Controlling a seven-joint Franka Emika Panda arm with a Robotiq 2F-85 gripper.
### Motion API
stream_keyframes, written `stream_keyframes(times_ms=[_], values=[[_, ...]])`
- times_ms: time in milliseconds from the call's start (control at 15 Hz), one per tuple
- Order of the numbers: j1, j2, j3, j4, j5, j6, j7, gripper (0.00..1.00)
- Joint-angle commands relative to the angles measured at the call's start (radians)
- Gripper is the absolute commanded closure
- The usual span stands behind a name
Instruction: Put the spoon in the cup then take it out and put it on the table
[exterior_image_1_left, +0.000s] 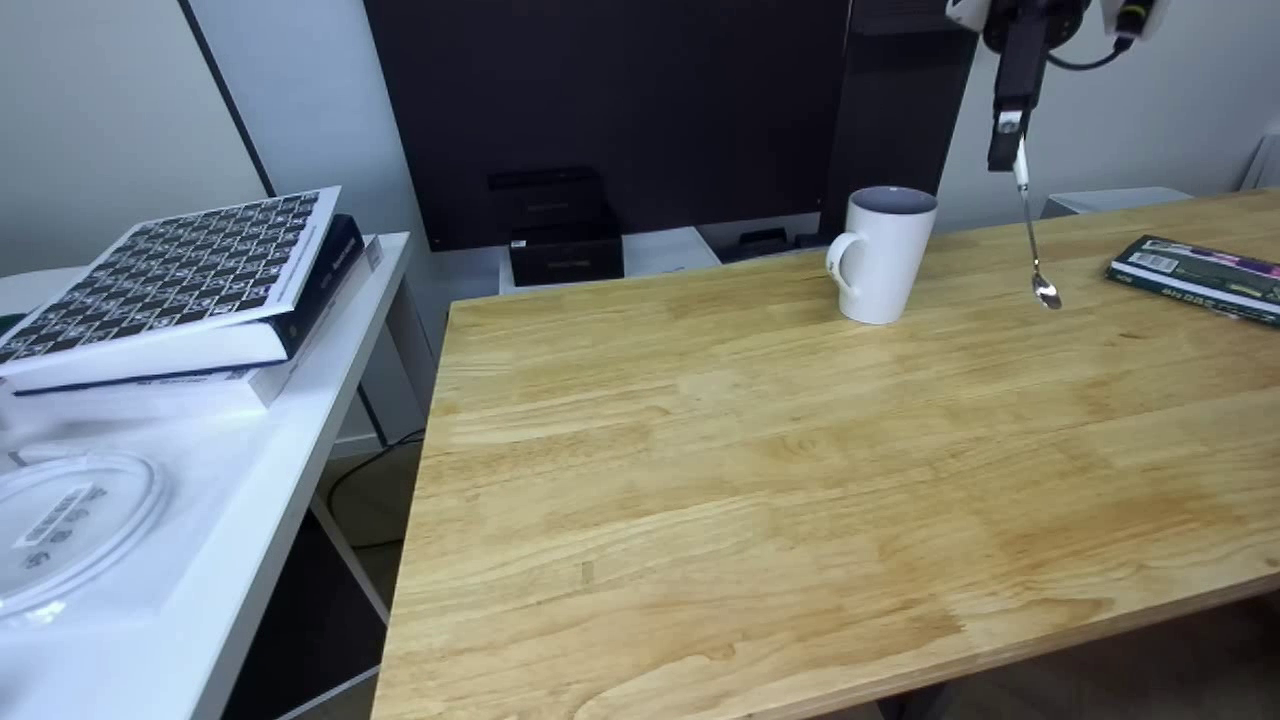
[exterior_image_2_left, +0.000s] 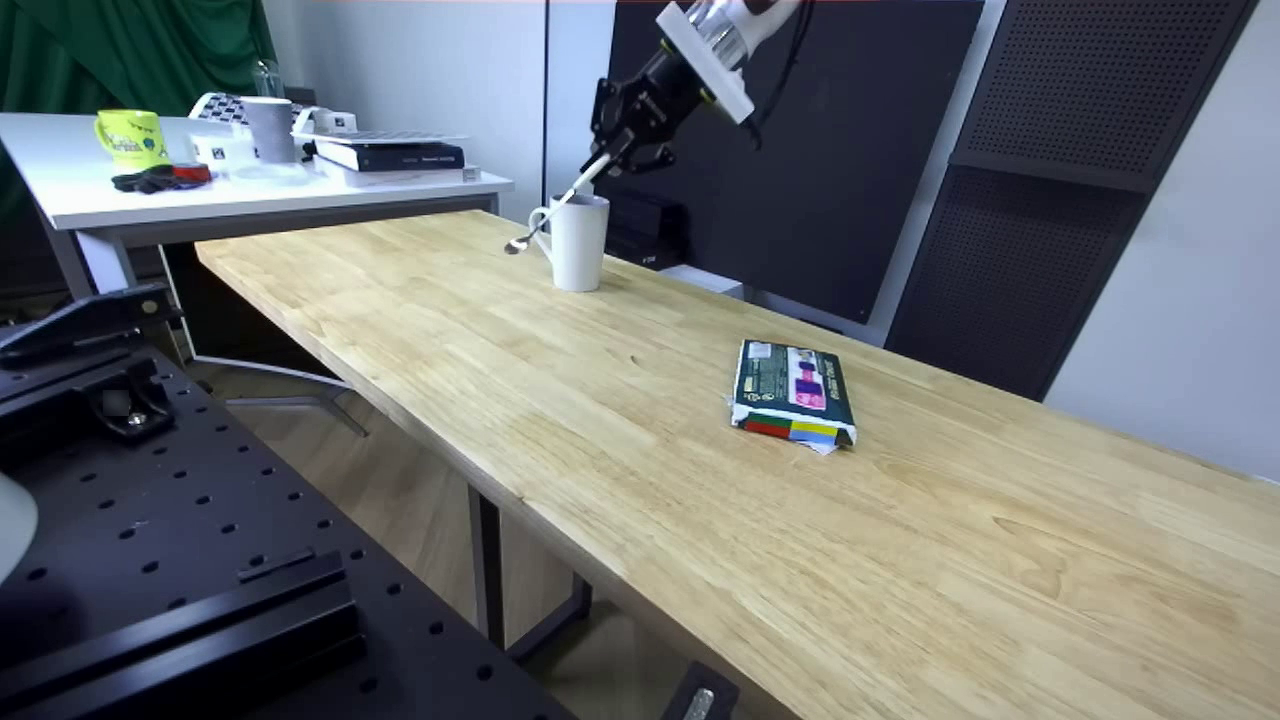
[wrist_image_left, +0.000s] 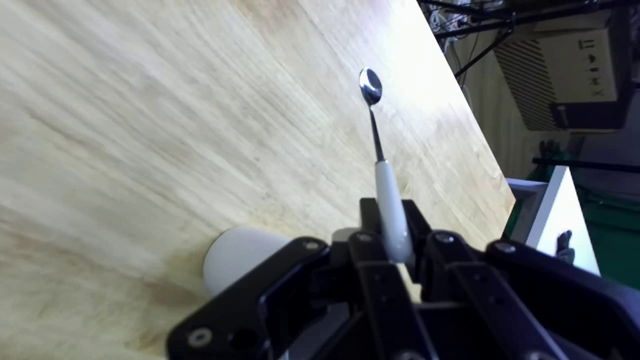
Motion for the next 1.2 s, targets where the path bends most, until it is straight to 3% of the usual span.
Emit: stream_keyframes(times_ms=[0, 600, 1133], values=[[0.027, 0.029, 0.021, -0.041, 0.001, 0.008, 0.003, 0.96], [0.189, 0.032, 0.017, -0.027, -0.184, 0.067, 0.017, 0.96], [0.295, 0.052, 0.029, 0.007, -0.302, 0.040, 0.017, 0.96]])
